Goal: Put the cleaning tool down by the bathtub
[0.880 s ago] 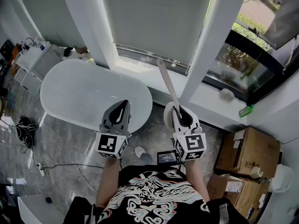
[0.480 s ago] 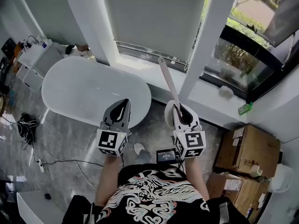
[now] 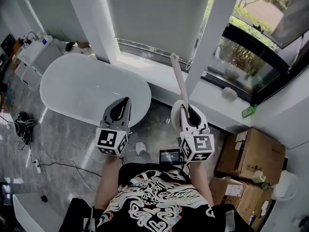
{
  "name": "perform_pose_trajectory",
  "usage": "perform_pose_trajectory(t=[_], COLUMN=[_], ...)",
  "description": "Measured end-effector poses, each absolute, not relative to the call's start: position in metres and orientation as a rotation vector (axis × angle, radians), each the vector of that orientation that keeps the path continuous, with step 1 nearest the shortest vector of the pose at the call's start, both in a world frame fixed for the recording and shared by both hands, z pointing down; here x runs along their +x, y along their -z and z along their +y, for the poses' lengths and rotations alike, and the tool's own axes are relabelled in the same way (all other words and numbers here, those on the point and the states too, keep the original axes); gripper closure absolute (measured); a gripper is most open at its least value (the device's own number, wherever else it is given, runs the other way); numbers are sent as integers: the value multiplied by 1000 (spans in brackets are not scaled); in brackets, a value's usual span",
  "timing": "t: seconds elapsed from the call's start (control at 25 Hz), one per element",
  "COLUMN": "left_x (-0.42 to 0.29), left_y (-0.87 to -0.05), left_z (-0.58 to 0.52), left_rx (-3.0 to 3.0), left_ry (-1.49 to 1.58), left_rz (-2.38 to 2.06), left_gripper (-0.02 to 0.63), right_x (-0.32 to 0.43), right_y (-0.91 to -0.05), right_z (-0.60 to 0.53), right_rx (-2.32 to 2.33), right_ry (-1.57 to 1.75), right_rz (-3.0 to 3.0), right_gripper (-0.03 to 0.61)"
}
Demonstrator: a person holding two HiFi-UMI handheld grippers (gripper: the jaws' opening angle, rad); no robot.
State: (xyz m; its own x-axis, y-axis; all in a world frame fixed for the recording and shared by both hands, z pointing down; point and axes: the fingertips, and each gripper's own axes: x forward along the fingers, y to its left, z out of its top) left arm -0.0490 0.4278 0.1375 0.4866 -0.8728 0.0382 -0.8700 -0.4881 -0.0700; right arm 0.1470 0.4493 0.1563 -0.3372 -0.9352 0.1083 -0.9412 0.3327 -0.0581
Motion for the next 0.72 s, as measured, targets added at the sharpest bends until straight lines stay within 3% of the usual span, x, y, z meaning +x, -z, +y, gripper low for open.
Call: perform_pose_trajectory(t=[0.72], left_x=[-28], left_y=[-158], left_z=[334], left_rx=[-2723], left_ry=[90], left_rz=[1555], left_gripper=[597], right_x=[178], right_y=[-178], right_z=[367], right_rx=[1853], right_ry=[-320], right_rz=[-2517], right_gripper=[506])
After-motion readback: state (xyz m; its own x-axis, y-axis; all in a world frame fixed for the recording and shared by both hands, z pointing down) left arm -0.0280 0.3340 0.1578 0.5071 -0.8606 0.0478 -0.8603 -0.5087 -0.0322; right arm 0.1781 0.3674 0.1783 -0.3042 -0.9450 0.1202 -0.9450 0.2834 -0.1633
